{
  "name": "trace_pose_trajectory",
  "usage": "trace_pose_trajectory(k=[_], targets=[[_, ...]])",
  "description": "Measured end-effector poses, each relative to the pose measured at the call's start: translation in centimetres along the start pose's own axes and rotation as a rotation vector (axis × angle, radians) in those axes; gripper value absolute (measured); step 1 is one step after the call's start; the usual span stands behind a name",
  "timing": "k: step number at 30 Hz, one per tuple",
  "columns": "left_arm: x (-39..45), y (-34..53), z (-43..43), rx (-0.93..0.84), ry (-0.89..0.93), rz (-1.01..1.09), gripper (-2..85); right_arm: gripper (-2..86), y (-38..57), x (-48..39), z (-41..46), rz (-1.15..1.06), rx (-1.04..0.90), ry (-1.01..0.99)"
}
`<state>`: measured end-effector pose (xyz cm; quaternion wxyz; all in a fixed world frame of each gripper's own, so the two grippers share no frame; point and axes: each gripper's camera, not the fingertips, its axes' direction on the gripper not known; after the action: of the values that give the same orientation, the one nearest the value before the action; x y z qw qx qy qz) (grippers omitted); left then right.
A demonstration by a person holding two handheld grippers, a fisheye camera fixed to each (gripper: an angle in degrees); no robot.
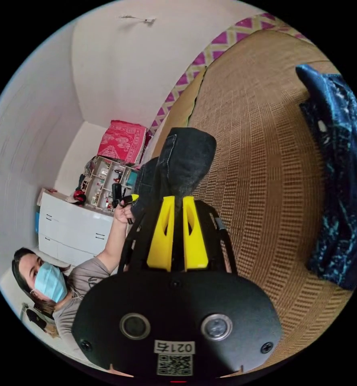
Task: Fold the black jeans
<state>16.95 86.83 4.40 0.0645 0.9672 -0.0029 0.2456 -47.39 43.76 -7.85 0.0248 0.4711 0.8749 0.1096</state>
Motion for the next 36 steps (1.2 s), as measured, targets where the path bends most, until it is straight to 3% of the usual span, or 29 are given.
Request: trace_pose_trajectory(k=[8,12,16,19,25,30,36], targets=[[13.4,-14.0,21.7,0.001,0.155,0.097,5.7,3.1,-1.1,-3.2,-27.2,-0.014,0.278,0.266],[13.8,-17.3,31.3,0.028,0.171,0.048,7.2,5.0,-4.4,-3.5,-35.4,0.023,0.407,0.475],[7.6,-13.4,37.1,-0.075,0.131,-0.085,6.2,11.9,-7.2,-0.3,-38.9,0.223,0.390,0.893],[4.4,-7.8,35.1,-0.098,0.096,-0.055,2.3,11.4,-7.3,1.4,-39.8,0.261,0.366,1.062],[3.4,4.6,24.6,-0.056,0.162,-0.011,-0.8,6.3,-8.3,-3.4,-38.7,-0.017,0.301,1.183],[7.2,16.9,13.3,0.032,0.072,0.121,-0.9,0.9,-11.4,-11.2,-36.2,-0.292,0.209,0.969],[8.9,37.0,-2.4,0.303,-0.076,0.270,-0.9,-0.6,-19.9,-23.2,-28.9,-0.644,-0.001,0.658]])
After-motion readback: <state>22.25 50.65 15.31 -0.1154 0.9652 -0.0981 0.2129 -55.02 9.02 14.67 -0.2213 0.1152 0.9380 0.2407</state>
